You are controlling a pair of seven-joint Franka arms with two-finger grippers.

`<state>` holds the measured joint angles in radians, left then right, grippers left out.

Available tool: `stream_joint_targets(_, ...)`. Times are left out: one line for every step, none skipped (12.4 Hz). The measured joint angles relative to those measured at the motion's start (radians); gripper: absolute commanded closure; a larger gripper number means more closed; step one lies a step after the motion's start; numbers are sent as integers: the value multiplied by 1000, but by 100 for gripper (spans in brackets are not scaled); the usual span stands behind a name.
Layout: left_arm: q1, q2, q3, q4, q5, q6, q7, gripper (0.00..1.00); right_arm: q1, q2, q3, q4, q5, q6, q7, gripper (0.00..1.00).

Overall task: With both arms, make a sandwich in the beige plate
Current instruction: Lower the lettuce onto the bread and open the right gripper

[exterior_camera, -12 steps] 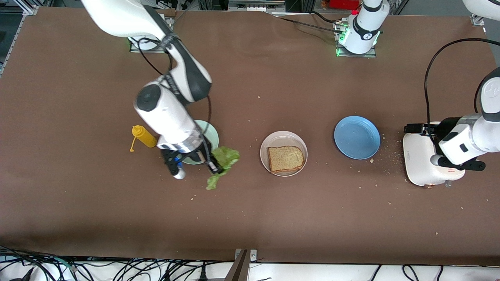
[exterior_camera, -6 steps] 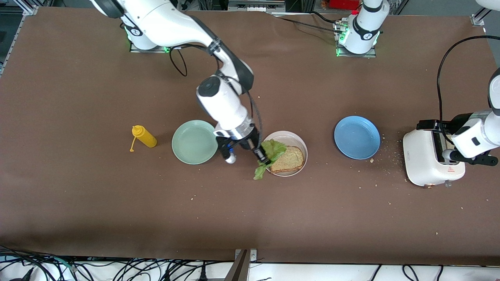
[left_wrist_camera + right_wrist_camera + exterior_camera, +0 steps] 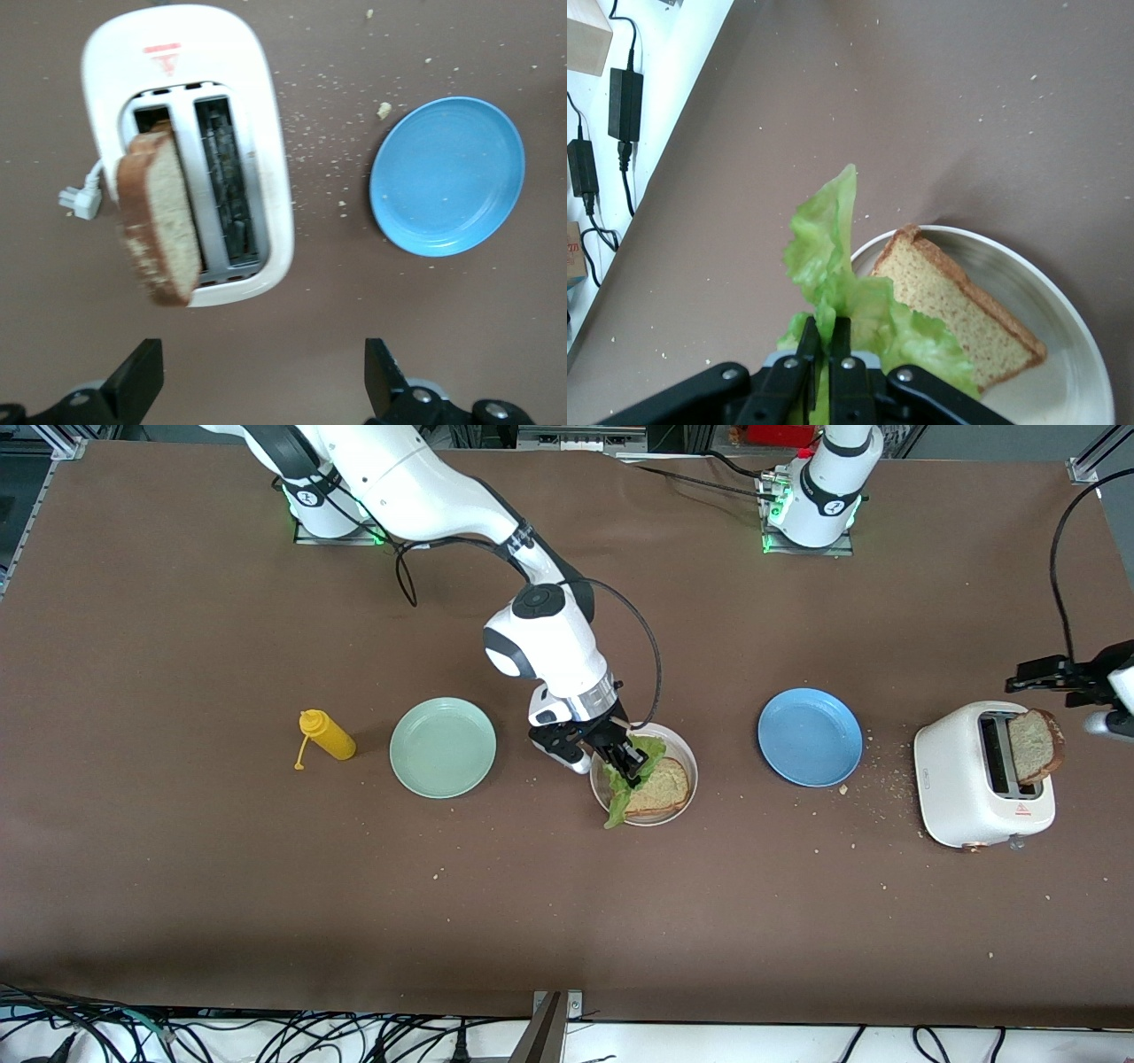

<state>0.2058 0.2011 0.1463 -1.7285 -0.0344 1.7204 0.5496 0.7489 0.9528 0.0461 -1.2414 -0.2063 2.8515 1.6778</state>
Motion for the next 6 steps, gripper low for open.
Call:
stream_joint_targets(18, 3, 0, -3, 0, 17, 14, 0, 3, 31, 0, 21, -5, 24, 0, 100)
stream_joint_targets(23, 7, 0, -6, 0, 32, 15, 0, 10, 53, 0, 39, -6, 37, -1, 100)
stream_joint_targets(25, 14, -1, -8, 0, 55, 10, 0, 20, 65, 0, 51, -6, 42, -1, 100)
stream_joint_targets(33, 25, 0, -10, 0, 77, -4, 0, 29, 67, 0, 57, -6, 42, -1, 100)
stream_joint_targets(49, 40, 0, -10, 0, 94, -23, 0, 35, 68, 0, 59, -12, 42, -1, 100)
stream_joint_targets(66, 55, 0, -10, 0, 111, -34, 0, 39, 69, 0, 60, -29, 42, -1, 100)
